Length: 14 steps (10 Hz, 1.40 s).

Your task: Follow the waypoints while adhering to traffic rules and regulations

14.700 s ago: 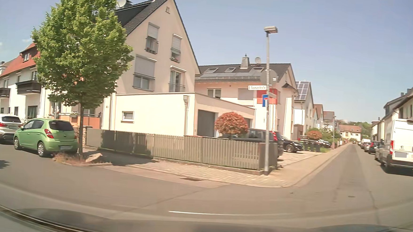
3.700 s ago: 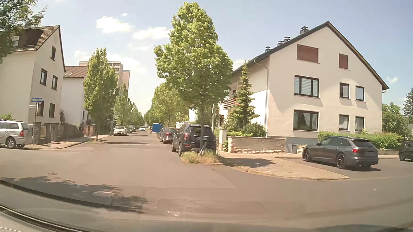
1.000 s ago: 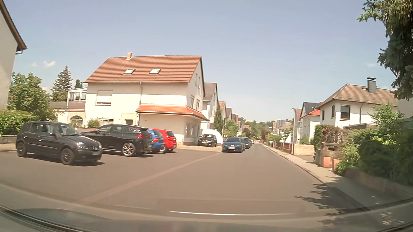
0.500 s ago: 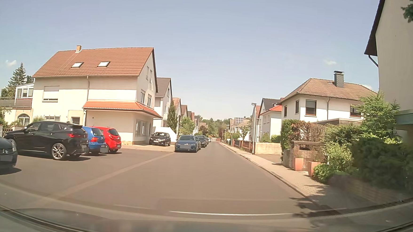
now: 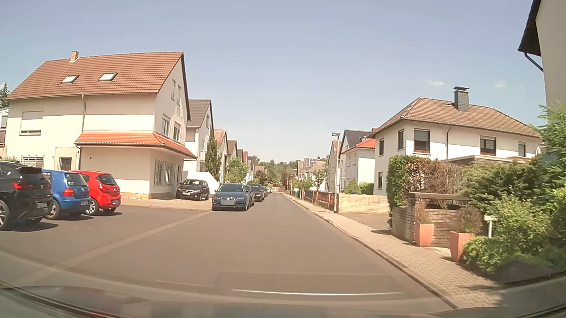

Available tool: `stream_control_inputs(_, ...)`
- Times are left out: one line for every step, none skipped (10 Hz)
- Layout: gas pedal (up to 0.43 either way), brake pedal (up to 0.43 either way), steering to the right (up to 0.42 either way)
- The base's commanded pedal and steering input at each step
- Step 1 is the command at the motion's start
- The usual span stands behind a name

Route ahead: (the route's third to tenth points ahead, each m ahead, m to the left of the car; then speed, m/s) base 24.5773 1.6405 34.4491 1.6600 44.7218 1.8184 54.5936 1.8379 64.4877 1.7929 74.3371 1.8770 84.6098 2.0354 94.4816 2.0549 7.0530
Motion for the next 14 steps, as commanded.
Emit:
stream_control_inputs(0.390,0.000,0.032)
stream_control_inputs(0.378,0.000,0.029)
stream_control_inputs(0.370,0.000,0.027)
stream_control_inputs(0.331,0.000,0.018)
stream_control_inputs(0.331,0.000,0.009)
stream_control_inputs(0.287,0.000,0.006)
stream_control_inputs(0.280,0.000,0.006)
stream_control_inputs(0.268,0.000,0.006)
stream_control_inputs(0.240,0.000,0.000)
stream_control_inputs(0.209,0.000,-0.006)
stream_control_inputs(0.177,0.000,-0.007)
stream_control_inputs(0.177,0.000,-0.007)
stream_control_inputs(0.157,0.000,-0.007)
stream_control_inputs(0.150,0.000,-0.007)
